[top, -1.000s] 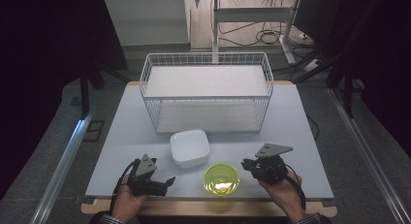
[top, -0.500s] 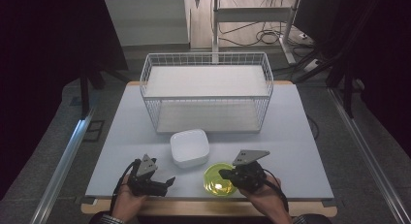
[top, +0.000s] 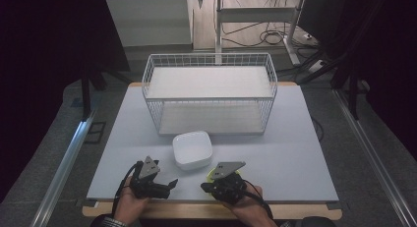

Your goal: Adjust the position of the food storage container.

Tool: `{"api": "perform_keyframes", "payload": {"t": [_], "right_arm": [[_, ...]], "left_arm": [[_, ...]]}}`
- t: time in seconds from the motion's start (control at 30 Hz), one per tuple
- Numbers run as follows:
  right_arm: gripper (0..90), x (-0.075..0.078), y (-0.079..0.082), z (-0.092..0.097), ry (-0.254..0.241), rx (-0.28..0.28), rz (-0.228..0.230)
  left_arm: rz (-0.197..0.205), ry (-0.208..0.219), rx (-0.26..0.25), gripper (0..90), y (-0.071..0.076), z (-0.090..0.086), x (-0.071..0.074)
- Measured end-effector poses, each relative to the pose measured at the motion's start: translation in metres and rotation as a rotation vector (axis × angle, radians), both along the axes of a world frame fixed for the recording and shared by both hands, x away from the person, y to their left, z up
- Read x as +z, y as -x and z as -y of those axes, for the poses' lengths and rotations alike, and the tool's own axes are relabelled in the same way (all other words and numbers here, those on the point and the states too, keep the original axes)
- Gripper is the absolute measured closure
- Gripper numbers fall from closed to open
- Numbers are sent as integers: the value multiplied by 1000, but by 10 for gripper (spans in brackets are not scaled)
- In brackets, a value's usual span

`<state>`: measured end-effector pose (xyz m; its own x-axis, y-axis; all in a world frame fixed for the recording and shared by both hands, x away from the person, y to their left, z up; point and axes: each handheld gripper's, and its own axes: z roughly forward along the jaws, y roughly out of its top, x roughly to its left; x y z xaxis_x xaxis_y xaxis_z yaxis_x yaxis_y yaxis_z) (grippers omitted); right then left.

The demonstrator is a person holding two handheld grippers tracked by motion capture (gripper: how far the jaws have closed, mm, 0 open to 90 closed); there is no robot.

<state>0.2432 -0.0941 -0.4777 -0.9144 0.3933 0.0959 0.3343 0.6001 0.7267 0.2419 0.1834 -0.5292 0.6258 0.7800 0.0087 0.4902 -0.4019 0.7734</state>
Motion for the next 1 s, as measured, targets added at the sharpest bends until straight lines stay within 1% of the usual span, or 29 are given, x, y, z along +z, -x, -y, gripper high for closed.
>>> {"api": "perform_keyframes", "payload": {"t": [0.07, 0.1, 0.13, 0.2, 0.27, 0.3, 0.37, 0.4, 0.5, 0.67, 0.73, 0.8, 0.83, 0.87, 0.9, 1.0], "right_arm": [[894, -2, 1, -3, 8, 6, 0], [895, -5, 3, -8, 31, 12, 11], [895, -5, 3, -8, 31, 12, 11], [896, -7, 4, -9, 47, 19, 14], [896, -7, 4, -8, 63, 10, 23], [896, -7, 4, -8, 63, 10, 23], [896, -7, 1, -4, 64, -6, 19], [896, -7, -2, 1, 62, -21, 12], [896, -6, -5, 6, 59, -35, 6], [895, -5, -14, 21, 65, -78, -4], [895, -5, -15, 24, 68, -82, -6], [895, -5, -18, 31, 74, -101, -8], [895, -5, -18, 31, 74, -101, -8], [895, -6, -20, 36, 78, -114, -5], [895, -6, -20, 36, 78, -114, -5], [895, -5, -23, 44, 79, -138, -7]], "left_arm": [[-2, -1, -2, 47, 0, 0, 0], [-2, -2, -3, 47, 0, 0, 0], [-2, -2, -3, 47, 0, 0, 0], [-3, -4, -3, 47, 0, 0, 0], [-2, -4, -3, 47, 1, 0, 0], [-1, -3, -4, 47, 1, 0, 0], [-1, -3, -6, 47, 1, 0, 0], [-3, -2, -8, 47, 1, 0, 0], [-4, -5, -9, 47, 1, 1, 0], [-5, -5, -11, 47, 2, 1, 0], [-6, -7, -13, 47, 2, 1, 0], [-7, -9, -14, 47, 2, 1, 0], [-7, -9, -14, 48, 2, 1, 0], [-7, -10, -14, 47, 2, 1, 0], [-7, -10, -14, 47, 2, 1, 0], [-8, -11, -15, 47, 2, 1, 0]]}}
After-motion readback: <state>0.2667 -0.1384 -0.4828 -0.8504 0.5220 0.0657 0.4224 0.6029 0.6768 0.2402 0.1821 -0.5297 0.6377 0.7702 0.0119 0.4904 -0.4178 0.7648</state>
